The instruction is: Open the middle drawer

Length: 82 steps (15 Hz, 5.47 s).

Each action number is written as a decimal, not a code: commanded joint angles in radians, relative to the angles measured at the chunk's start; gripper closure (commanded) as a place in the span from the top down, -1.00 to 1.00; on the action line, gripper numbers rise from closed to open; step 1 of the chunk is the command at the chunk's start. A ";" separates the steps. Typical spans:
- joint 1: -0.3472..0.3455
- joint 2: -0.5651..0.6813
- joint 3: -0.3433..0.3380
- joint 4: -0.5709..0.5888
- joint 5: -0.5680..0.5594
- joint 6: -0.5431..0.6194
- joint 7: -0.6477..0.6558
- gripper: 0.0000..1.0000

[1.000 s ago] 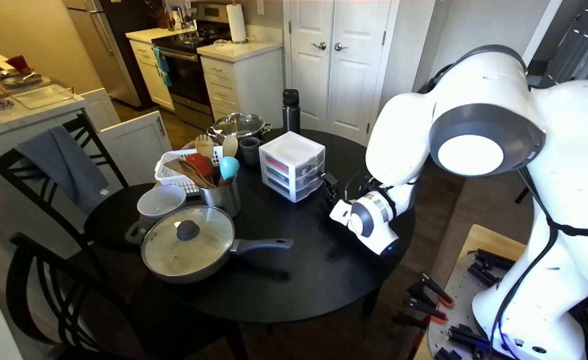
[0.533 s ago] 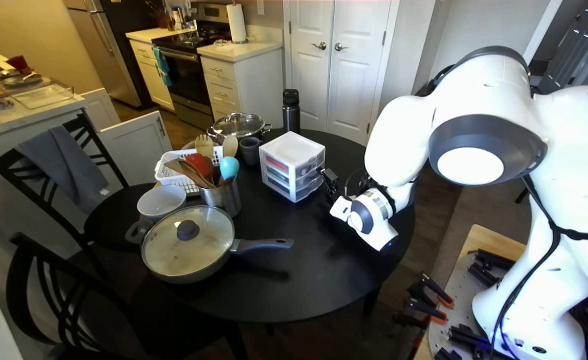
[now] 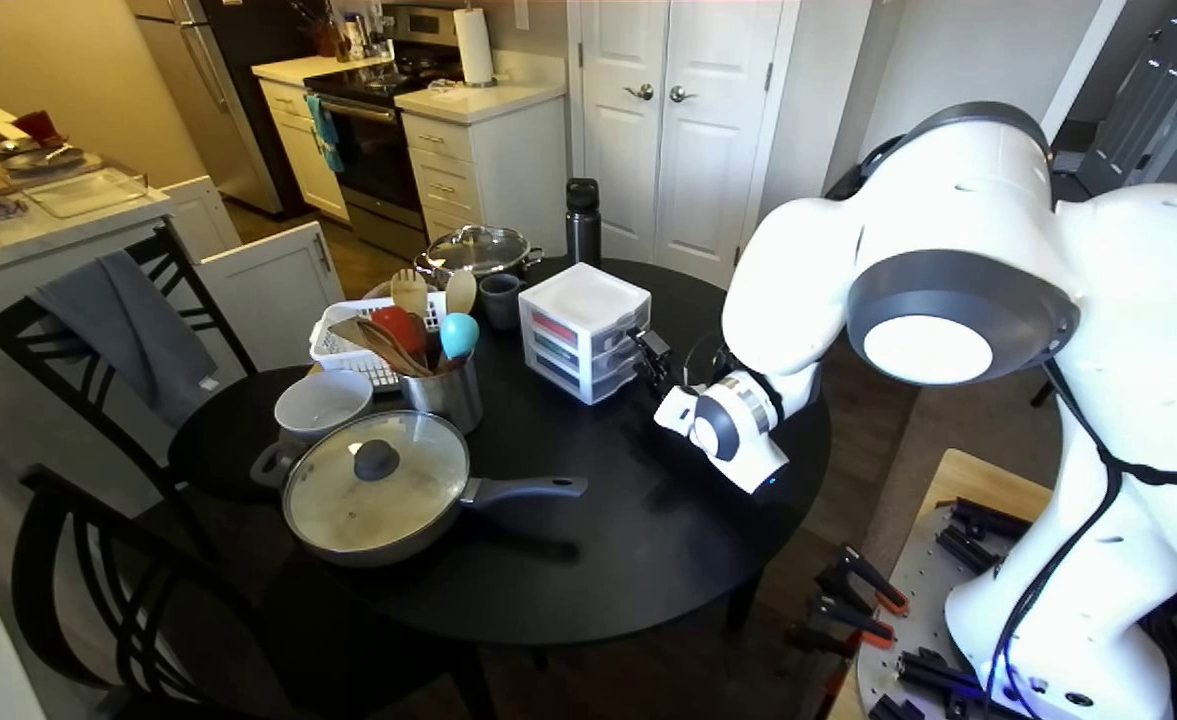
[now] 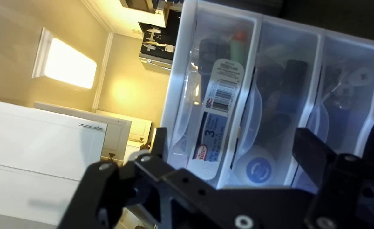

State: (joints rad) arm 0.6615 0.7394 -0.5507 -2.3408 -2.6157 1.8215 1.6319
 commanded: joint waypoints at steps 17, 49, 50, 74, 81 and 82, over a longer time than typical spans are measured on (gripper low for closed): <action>0.059 0.126 -0.083 0.092 0.000 0.080 0.028 0.69; 0.072 0.045 -0.034 -0.013 0.043 0.083 0.036 -0.88; 0.036 0.016 -0.008 -0.017 0.028 0.100 0.014 -0.88; 0.241 -0.134 -0.163 -0.191 0.013 0.198 -0.019 -0.88; 0.365 -0.193 -0.280 -0.193 0.010 0.446 -0.089 -0.88; 0.375 -0.202 -0.296 -0.189 0.011 0.478 -0.106 -0.88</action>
State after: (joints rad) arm 1.0021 0.5923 -0.8000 -2.5113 -2.5967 2.1898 1.6259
